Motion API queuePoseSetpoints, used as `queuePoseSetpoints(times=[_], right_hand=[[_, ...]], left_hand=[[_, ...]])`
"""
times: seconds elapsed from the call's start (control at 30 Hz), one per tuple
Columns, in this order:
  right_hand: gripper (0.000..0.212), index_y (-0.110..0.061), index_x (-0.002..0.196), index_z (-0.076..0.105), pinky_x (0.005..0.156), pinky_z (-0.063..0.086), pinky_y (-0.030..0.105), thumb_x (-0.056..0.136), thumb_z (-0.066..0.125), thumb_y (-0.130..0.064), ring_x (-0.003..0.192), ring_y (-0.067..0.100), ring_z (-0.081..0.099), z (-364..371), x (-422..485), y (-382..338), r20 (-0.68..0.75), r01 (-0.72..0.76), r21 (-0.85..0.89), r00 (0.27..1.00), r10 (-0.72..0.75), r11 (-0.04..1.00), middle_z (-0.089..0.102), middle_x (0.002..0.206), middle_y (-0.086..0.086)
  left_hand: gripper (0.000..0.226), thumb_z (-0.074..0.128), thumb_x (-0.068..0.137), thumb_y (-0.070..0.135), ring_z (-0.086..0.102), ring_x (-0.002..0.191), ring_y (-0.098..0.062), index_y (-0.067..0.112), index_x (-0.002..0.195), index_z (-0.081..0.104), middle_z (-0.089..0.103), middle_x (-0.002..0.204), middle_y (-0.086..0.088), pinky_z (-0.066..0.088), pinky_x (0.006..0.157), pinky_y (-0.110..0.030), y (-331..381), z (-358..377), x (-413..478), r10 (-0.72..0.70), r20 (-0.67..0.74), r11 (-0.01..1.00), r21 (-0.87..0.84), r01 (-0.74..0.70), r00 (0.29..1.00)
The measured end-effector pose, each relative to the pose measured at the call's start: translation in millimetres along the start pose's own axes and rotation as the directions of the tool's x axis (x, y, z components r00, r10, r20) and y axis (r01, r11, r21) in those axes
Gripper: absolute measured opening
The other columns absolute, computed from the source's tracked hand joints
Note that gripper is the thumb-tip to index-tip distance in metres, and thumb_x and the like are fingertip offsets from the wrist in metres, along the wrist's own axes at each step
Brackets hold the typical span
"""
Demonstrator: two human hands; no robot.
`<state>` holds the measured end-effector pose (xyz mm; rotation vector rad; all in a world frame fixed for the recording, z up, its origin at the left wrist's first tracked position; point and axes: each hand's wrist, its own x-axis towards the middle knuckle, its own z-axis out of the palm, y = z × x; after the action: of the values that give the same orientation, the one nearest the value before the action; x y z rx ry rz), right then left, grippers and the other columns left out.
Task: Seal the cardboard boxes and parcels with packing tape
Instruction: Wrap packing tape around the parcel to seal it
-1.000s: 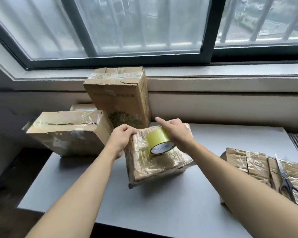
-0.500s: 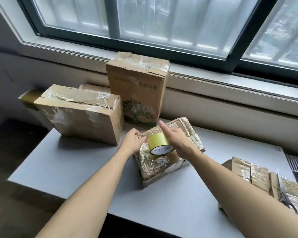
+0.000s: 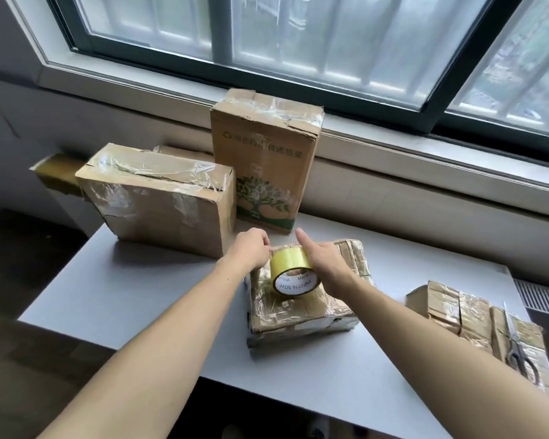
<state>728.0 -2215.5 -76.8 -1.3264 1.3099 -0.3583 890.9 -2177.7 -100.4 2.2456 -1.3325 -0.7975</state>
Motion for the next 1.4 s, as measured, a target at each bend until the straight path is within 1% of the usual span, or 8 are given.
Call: queuePoseSetpoints(times=[0.2, 0.33, 0.53, 0.67, 1.0, 1.13, 1.23, 1.4], right_hand=[[0.042, -0.009, 0.075, 0.064, 0.058, 0.041, 0.03, 0.097, 0.06, -0.045, 0.064, 0.023, 0.056, -8.4, -2.6, 6.0, 0.079, 0.08, 0.132, 0.993, -0.091, 0.988, 0.059, 0.069, 0.011], [0.049, -0.017, 0.055, 0.048, 0.045, 0.026, 0.027, 0.099, 0.056, -0.039, 0.044, 0.013, 0.035, -6.9, -6.7, -5.3, 0.071, 0.258, -0.118, 0.965, -0.251, 0.959, 0.041, 0.05, 0.0], [0.055, -0.008, 0.049, 0.039, 0.051, 0.033, 0.031, 0.094, 0.05, -0.038, 0.056, 0.029, 0.038, -43.3, -1.7, -34.9, 0.164, 0.371, -0.769, 0.901, -0.4, 0.52, 0.036, 0.05, 0.004], [0.048, -0.009, 0.056, 0.04, 0.062, 0.038, 0.033, 0.094, 0.045, -0.038, 0.065, 0.036, 0.045, -67.6, -1.7, -18.1, 0.197, 0.346, -0.902, 0.863, -0.466, 0.258, 0.048, 0.067, 0.011], [0.053, -0.01, 0.054, 0.049, 0.064, 0.044, 0.035, 0.096, 0.043, -0.041, 0.063, 0.036, 0.05, -65.6, 3.8, -6.0, 0.115, 0.382, -0.835, 0.826, -0.553, 0.396, 0.052, 0.058, 0.01], [0.057, -0.015, 0.048, 0.037, 0.05, 0.026, 0.033, 0.098, 0.054, -0.035, 0.049, 0.019, 0.031, -82.6, 21.9, 12.3, 0.0, 0.387, -0.365, 0.91, -0.416, 0.847, 0.032, 0.049, 0.003], [0.047, -0.016, 0.056, 0.05, 0.044, 0.027, 0.024, 0.1, 0.059, -0.029, 0.043, 0.01, 0.037, -94.8, 23.8, 35.2, 0.045, 0.245, 0.079, 0.967, -0.249, 0.966, 0.042, 0.048, -0.004], [0.054, -0.02, 0.051, 0.026, 0.047, 0.02, 0.033, 0.096, 0.056, -0.028, 0.048, 0.016, 0.02, -100.3, 26.3, 3.0, 0.12, 0.456, -0.387, 0.887, -0.446, 0.802, 0.021, 0.051, 0.003]], left_hand=[[0.05, 0.033, 0.104, 0.048, 0.059, 0.1, -0.028, 0.014, 0.095, 0.069, 0.07, 0.101, -0.007, 0.046, 0.089, -0.04, 3.1, 22.7, 3.1, 0.08, -0.005, 0.987, -0.138, -0.08, 0.997], [0.066, 0.024, 0.102, 0.057, 0.058, 0.095, -0.033, 0.012, 0.085, 0.068, 0.069, 0.092, -0.01, 0.045, 0.087, -0.047, -11.1, 40.7, 1.4, 0.095, -0.134, 0.989, -0.098, -0.108, 0.986], [0.043, 0.03, 0.107, 0.041, 0.053, 0.094, -0.03, 0.021, 0.092, 0.065, 0.063, 0.089, 0.002, 0.038, 0.084, -0.042, -13.9, 47.4, -5.9, 0.174, -0.242, 0.985, 0.043, -0.169, 0.955], [0.041, 0.03, 0.108, 0.038, 0.053, 0.098, -0.03, 0.021, 0.097, 0.065, 0.067, 0.098, -0.001, 0.035, 0.087, -0.042, -8.2, 49.8, -7.1, 0.167, -0.236, 0.984, 0.106, -0.146, 0.957], [0.029, 0.032, 0.101, 0.035, 0.056, 0.104, -0.027, 0.023, 0.105, 0.058, 0.064, 0.105, -0.001, 0.036, 0.092, -0.04, 53.6, 88.3, -17.7, 0.207, -0.253, 0.916, 0.39, -0.096, 0.945], [0.055, 0.015, 0.101, 0.048, 0.056, 0.084, -0.031, 0.018, 0.09, 0.059, 0.062, 0.087, -0.008, 0.037, 0.079, -0.044, 44.5, 97.9, -13.2, 0.144, -0.388, 0.909, 0.415, 0.033, 0.911], [0.056, 0.012, 0.096, 0.044, 0.054, 0.085, -0.032, 0.015, 0.094, 0.06, 0.061, 0.089, -0.01, 0.036, 0.078, -0.044, 45.9, 101.8, -8.9, 0.162, -0.365, 0.877, 0.48, 0.036, 0.917], [0.048, 0.02, 0.098, 0.043, 0.052, 0.081, -0.033, 0.014, 0.09, 0.057, 0.057, 0.084, -0.011, 0.037, 0.075, -0.045, 44.3, 99.3, -12.2, 0.219, -0.406, 0.862, 0.506, 0.019, 0.887]])
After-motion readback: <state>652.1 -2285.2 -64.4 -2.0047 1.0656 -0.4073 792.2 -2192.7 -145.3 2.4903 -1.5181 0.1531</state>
